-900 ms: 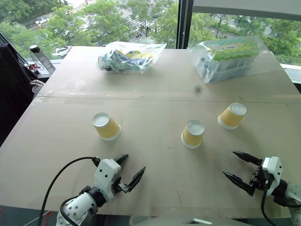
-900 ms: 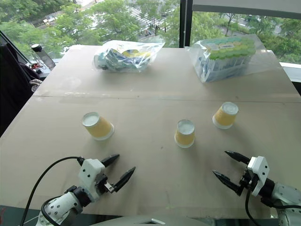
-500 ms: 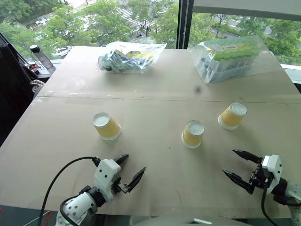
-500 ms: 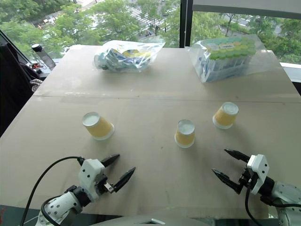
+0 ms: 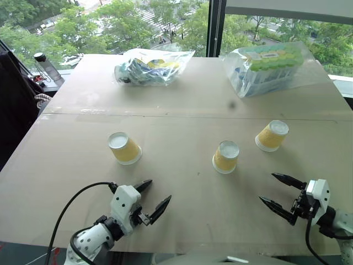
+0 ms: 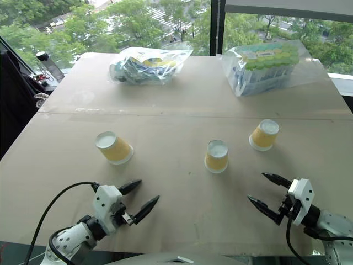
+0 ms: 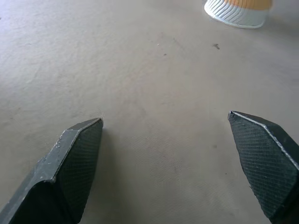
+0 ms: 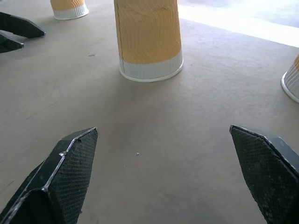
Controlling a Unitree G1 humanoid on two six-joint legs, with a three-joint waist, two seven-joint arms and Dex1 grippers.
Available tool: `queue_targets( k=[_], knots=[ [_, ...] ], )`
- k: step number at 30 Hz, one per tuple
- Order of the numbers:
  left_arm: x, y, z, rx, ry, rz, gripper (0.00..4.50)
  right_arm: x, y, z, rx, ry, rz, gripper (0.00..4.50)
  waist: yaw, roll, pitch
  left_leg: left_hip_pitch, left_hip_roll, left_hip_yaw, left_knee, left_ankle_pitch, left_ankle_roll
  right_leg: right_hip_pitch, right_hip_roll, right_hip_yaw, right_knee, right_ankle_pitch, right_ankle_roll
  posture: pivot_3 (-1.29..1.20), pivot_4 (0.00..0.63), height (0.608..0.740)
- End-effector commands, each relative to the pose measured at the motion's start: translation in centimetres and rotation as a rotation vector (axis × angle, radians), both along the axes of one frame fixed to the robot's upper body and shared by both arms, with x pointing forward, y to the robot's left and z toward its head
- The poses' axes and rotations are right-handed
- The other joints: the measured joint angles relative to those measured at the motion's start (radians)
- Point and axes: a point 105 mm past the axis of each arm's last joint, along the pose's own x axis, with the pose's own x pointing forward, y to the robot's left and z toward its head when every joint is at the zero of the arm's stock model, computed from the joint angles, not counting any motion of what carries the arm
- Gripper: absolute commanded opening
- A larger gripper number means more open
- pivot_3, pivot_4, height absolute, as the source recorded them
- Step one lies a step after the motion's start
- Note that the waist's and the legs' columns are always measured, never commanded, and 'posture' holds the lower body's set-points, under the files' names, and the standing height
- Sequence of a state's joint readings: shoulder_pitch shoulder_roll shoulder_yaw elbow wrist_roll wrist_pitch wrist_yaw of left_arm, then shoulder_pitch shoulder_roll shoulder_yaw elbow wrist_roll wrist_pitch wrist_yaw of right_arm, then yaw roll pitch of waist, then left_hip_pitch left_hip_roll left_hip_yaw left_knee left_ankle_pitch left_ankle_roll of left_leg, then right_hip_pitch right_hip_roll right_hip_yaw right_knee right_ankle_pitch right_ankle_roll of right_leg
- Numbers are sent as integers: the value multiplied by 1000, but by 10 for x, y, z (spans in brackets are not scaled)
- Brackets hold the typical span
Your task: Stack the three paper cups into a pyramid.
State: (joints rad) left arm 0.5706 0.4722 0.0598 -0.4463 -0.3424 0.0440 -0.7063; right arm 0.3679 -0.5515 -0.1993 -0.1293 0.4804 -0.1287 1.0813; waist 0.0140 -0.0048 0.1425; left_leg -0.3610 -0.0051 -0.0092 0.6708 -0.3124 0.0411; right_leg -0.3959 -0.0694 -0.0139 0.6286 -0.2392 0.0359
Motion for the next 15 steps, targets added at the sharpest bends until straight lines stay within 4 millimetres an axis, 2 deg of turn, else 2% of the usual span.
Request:
queue_targets(
  k=[1,5,8,11,15],
  knots=[
    [-7,-15,20,-17,-55,-158,4414,10,19,16,18,-66,60,4500,-1,0,0,0,0,0,0,0,0,0,0,0,0,0,0,0,150,740],
    [-7,-26,41,-17,-92,-309,4414,26,43,27,26,-109,115,4500,-1,-1,1,0,0,0,1,0,0,0,1,0,2,0,0,0,150,740],
    [-11,-33,66,-83,-79,-463,4414,40,63,36,50,-120,154,4500,0,-2,1,1,0,-1,2,0,-1,0,1,0,4,0,0,0,150,740],
    [-1,-30,89,-43,-121,-552,4414,56,76,48,73,-163,154,4500,1,-2,2,0,0,-1,2,0,-1,0,1,-1,4,0,0,0,150,740],
    [8,-25,106,-4,-155,-607,4414,67,88,56,73,-187,183,4500,-2,-2,2,0,-1,0,2,1,-1,-1,5,-1,4,1,1,0,150,740]
  ],
)
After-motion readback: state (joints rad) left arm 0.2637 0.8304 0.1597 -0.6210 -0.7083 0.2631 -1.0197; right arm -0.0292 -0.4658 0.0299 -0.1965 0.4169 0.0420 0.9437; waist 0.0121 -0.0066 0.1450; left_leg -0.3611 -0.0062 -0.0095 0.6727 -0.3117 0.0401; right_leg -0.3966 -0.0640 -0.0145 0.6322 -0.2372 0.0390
